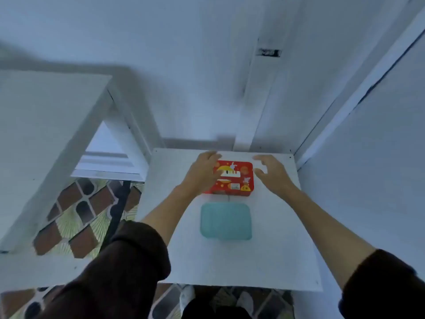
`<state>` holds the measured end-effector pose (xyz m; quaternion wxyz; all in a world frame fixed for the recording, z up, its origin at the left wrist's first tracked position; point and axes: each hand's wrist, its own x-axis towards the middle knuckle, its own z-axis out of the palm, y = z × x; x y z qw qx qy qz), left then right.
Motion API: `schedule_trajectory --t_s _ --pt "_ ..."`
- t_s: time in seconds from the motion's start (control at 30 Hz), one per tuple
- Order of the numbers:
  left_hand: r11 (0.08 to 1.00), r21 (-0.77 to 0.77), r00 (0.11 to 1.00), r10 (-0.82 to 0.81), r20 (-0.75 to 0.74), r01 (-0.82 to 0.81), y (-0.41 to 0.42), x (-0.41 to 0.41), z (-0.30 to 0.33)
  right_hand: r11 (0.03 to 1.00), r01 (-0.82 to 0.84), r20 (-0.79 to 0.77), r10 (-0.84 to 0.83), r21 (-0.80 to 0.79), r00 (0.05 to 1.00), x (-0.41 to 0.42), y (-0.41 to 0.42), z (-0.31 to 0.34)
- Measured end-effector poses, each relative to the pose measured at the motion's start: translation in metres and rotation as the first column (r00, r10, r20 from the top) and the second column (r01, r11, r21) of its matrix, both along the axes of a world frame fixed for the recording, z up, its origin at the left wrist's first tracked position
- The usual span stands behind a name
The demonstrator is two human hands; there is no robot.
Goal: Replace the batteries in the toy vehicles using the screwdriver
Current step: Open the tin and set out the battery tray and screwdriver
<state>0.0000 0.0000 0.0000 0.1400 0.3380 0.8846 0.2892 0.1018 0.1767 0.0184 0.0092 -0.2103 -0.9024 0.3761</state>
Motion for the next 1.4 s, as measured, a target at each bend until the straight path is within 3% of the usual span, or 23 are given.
schedule_trajectory --t_s 0.27,0.43,0.53,0.73,0.97,1.13,1.4 --pt "0.971 -0.232 0.974 0.101 0.204 -0.053 -0.047 0.042 -0.156 0.985 0.119 0.267 -0.081 -0.128 0.960 0.048 -0.020 -0.153" --pt "0.964 -0.182 0.893 0.251 0.375 -0.194 -0.061 0.057 -0.199 0.974 0.154 0.360 -0.085 -0.166 0.929 0.063 -0.025 -0.198" --pt "0.972 -0.128 0.858 0.233 0.457 -0.196 -0.066 0.066 -0.212 0.968 0.175 0.385 -0.095 -0.178 0.918 0.067 -0.030 -0.208" --pt "0.971 -0.074 0.862 0.235 0.450 -0.226 -0.064 0.063 -0.218 0.977 0.170 0.368 -0.111 -0.131 0.923 0.067 -0.032 -0.214" --pt "0.955 0.011 0.871 0.266 0.414 -0.296 -0.075 0.051 -0.172 0.976 0.187 0.195 -0.163 -0.113 0.967 0.056 -0.038 -0.162" --pt "0.930 0.146 0.892 0.267 0.364 -0.337 -0.079 0.016 -0.097 0.970 0.215 -0.005 -0.216 -0.112 0.976 0.031 -0.046 -0.087" --pt "0.906 0.356 0.967 0.166 0.195 -0.228 -0.092 -0.033 0.043 0.954 0.263 -0.303 -0.295 -0.143 0.906 0.011 -0.066 0.042"
